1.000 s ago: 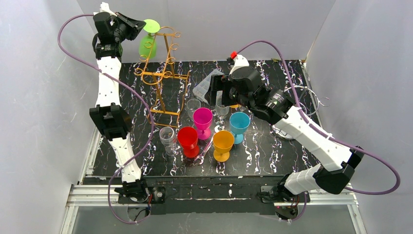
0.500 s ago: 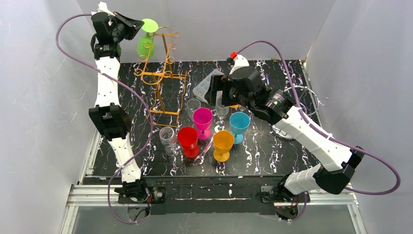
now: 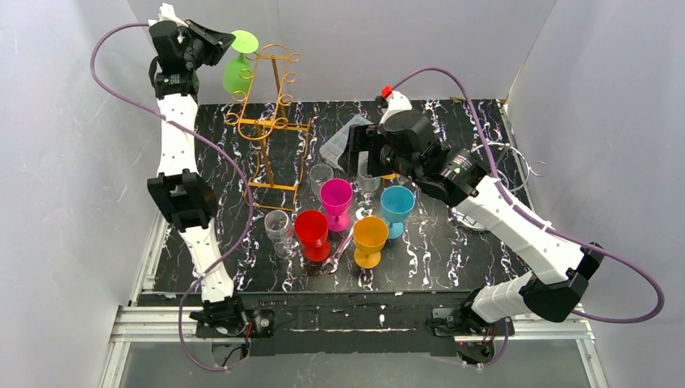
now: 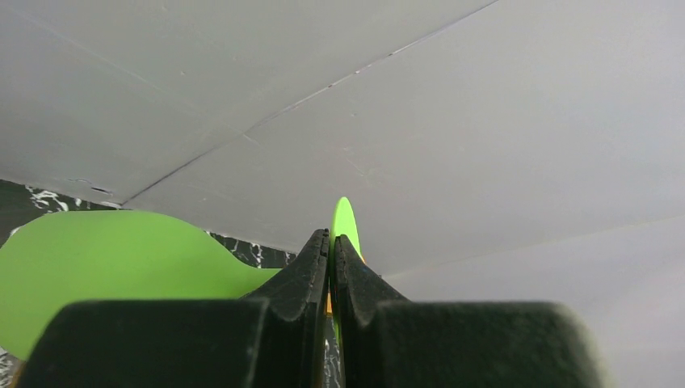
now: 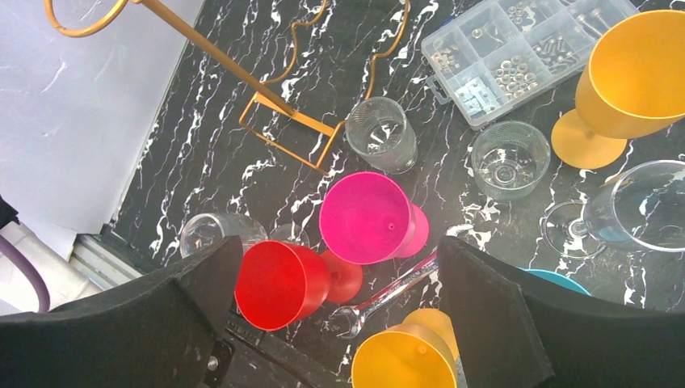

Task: Take the wine glass off the wine glass rack
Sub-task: Pick up the wine glass from the wine rack, then place the wine glass at the center of the board.

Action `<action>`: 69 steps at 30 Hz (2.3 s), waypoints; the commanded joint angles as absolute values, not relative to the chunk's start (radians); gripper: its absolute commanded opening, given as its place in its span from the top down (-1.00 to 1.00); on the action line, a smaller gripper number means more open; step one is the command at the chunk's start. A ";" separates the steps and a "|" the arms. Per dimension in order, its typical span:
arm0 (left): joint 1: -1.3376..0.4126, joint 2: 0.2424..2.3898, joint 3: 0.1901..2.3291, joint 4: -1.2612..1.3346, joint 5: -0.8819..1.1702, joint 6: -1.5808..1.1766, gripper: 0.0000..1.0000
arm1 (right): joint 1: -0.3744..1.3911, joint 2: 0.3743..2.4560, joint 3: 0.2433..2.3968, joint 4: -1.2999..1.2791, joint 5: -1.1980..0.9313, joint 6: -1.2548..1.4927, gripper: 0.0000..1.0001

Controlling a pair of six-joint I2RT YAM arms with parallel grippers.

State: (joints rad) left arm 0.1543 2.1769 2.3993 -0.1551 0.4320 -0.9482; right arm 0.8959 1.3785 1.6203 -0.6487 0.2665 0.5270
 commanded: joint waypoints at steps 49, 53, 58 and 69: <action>-0.260 1.295 1.970 -0.457 0.531 -0.649 1.00 | 0.708 1.557 1.755 0.370 -0.575 1.148 -0.13; -0.270 1.293 1.967 -0.473 0.509 -0.625 1.00 | 0.701 1.535 1.723 0.376 -0.562 1.159 0.17; -0.274 1.304 1.977 -0.474 0.504 -0.615 1.00 | 0.692 1.526 1.713 0.380 -0.565 1.178 0.68; -0.274 1.353 2.071 -0.518 0.529 -0.594 -0.19 | 0.594 1.576 1.754 0.583 -0.636 1.487 0.97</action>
State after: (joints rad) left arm -0.2779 1.3277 1.9862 -0.4847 0.5205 -0.6308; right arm 0.6525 1.5761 1.7054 0.3817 -0.6159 1.3212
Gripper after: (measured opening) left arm 0.487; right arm 0.045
